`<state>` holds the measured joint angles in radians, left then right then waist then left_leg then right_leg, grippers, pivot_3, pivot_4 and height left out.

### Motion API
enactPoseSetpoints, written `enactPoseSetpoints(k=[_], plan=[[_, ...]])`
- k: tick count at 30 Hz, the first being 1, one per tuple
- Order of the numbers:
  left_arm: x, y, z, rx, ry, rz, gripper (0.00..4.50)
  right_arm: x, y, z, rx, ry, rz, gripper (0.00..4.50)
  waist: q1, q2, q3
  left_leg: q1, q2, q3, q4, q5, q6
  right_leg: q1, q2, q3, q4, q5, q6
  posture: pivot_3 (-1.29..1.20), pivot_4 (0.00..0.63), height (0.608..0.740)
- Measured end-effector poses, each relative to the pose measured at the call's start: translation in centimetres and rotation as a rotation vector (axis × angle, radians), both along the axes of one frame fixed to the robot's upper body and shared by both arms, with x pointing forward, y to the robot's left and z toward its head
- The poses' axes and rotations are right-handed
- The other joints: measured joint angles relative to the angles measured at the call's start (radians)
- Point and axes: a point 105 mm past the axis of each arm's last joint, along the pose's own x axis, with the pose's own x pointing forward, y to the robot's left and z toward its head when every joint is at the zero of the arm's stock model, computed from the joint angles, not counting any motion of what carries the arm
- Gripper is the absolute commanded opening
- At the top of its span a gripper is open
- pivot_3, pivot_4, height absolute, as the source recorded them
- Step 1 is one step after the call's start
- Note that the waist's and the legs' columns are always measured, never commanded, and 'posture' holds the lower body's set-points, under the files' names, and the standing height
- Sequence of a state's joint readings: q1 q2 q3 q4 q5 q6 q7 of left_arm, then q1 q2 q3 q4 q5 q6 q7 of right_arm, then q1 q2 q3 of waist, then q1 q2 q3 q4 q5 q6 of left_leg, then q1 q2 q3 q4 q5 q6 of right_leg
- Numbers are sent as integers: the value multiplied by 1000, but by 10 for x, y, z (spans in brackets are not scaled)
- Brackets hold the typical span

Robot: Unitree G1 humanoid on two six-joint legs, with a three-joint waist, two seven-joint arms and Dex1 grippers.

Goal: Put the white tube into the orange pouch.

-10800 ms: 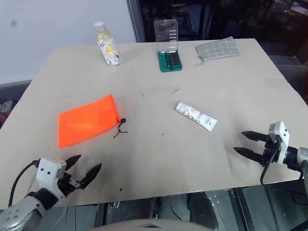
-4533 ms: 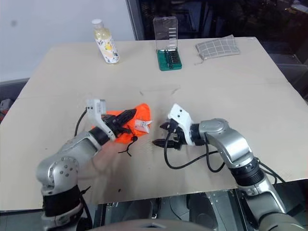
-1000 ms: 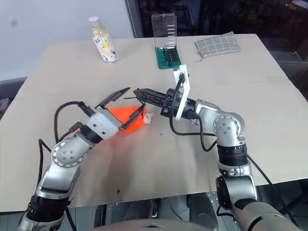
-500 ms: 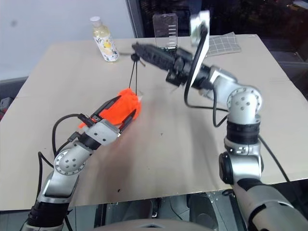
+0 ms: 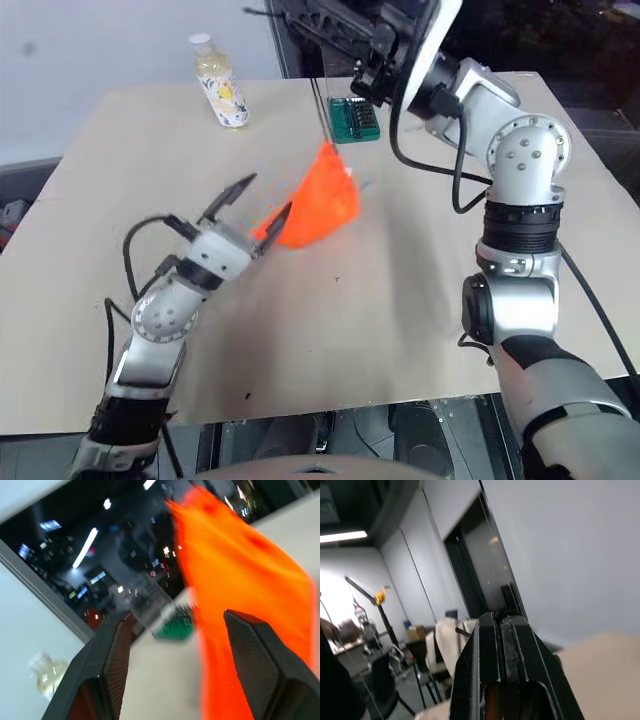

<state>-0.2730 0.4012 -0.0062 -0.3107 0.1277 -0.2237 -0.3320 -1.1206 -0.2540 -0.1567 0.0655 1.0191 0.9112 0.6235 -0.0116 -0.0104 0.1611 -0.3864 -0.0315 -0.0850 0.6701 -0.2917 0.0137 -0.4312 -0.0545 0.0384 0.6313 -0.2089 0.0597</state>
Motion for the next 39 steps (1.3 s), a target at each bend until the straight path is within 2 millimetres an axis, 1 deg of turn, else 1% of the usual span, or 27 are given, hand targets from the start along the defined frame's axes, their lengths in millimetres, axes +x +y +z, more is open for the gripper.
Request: enactPoseSetpoints(k=[3, 4, 7, 9, 13, 20, 27, 30, 35, 39], plan=[[2, -10, 30, -53, -41, -52, 2970, 5, 1, -12, -27, 25, -15, 0, -3, 0, 0, 0, 0, 1, 0, 1, -2, 0, 0, 1, 1, 0, 0, 0, 150, 740], [4, -11, 34, -67, -41, -57, 2970, 5, 1, -13, -29, 26, -16, 0, -4, 0, 0, 0, 0, 1, 0, 1, -2, -1, 1, 1, 1, 0, 0, 0, 150, 740], [9, -18, 57, -122, -52, -93, 2970, 4, 2, -13, -33, 22, -13, 0, -6, 0, 0, 0, 0, 1, 0, 1, -2, -1, 2, 1, 5, 0, 0, 0, 150, 740], [11, -22, 66, -145, -54, -121, 2970, 4, 3, -14, -37, 19, -11, 0, -6, 0, 0, 0, 0, 1, 0, 1, -2, -1, 2, 1, 5, 0, 0, 0, 150, 740], [12, -28, 65, -169, -7, -181, 2970, 6, 4, -16, -48, 14, -22, 0, -6, 0, 0, 0, 0, 1, 0, 1, -2, -1, 2, 1, 5, 0, 0, 0, 150, 740], [12, -32, 61, -175, 34, -238, 2970, 8, 4, -18, -55, 15, -25, 0, -6, 0, 0, 1, 0, 2, 0, 1, -2, -1, 2, 2, 5, 0, 0, 0, 150, 740], [11, -38, 56, -258, 164, -334, 2970, 12, 3, -19, -60, 14, -41, 0, -6, 0, 0, 1, 0, 1, 1, 1, -2, -1, 2, 2, 5, 0, 0, 0, 150, 740], [16, -41, 53, -304, 239, -352, 2970, 12, 3, -20, -61, 14, -37, 0, -6, 0, 0, 1, 0, 2, 1, 1, -2, -1, 2, 2, 5, 0, 0, 0, 150, 740], [18, -46, 62, -333, 256, -369, 2970, 11, 3, -20, -60, 10, -26, 0, -6, 0, 0, 1, -1, 2, 1, 1, -2, -1, 2, 2, 5, 0, 0, 0, 150, 740], [19, -48, 66, -338, 253, -372, 2970, 11, 3, -20, -61, 8, -24, 0, -6, 0, 0, 1, -1, 2, 1, 2, -2, -1, 2, 2, 5, 0, 0, 0, 150, 740]])
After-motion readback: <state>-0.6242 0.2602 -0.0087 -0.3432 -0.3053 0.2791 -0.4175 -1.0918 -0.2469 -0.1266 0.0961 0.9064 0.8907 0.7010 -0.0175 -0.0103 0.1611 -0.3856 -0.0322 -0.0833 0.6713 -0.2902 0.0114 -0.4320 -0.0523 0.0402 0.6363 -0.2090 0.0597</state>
